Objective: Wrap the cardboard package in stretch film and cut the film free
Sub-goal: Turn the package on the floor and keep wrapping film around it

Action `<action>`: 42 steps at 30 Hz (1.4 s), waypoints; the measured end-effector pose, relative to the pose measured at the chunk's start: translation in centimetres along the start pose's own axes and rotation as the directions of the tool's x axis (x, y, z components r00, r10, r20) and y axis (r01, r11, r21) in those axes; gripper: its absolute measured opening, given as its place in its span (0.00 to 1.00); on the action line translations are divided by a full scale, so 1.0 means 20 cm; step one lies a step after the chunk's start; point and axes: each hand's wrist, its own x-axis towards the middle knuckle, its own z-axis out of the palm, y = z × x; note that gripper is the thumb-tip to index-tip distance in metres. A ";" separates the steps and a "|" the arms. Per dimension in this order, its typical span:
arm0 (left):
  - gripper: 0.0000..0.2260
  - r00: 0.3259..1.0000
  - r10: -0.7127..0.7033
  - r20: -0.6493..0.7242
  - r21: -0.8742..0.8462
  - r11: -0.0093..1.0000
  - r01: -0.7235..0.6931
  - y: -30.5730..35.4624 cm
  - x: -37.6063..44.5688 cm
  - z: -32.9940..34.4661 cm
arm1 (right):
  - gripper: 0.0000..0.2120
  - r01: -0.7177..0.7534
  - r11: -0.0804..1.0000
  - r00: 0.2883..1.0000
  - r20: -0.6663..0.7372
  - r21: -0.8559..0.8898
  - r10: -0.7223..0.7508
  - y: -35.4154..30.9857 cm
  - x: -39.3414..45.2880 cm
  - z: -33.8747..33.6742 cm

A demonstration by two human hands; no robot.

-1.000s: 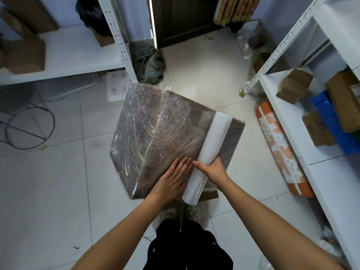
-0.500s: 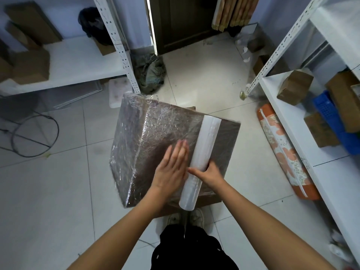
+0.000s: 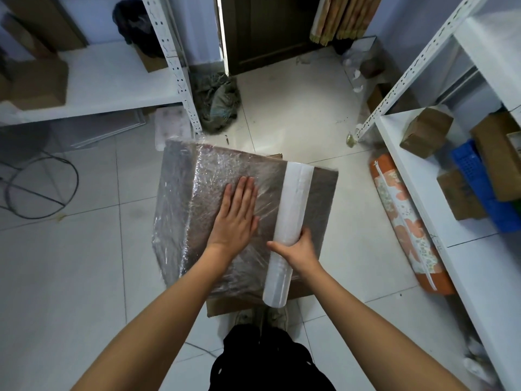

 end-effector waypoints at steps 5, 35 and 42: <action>0.28 0.997 -0.075 -0.001 -0.060 0.995 0.074 -0.02 -0.01 0.01 | 0.40 0.017 1.000 0.999 0.047 0.016 -0.018 -0.02 0.04 -0.02; 0.51 0.493 -0.638 0.592 -0.512 0.175 0.841 -0.23 -0.06 -0.31 | 0.36 -0.065 0.997 0.996 0.068 0.035 0.063 0.08 0.03 -0.06; 0.45 0.539 -0.686 0.489 -0.582 0.204 0.787 -0.26 -0.10 -0.29 | 0.35 -0.066 0.996 0.997 0.045 0.068 0.063 0.06 0.00 -0.06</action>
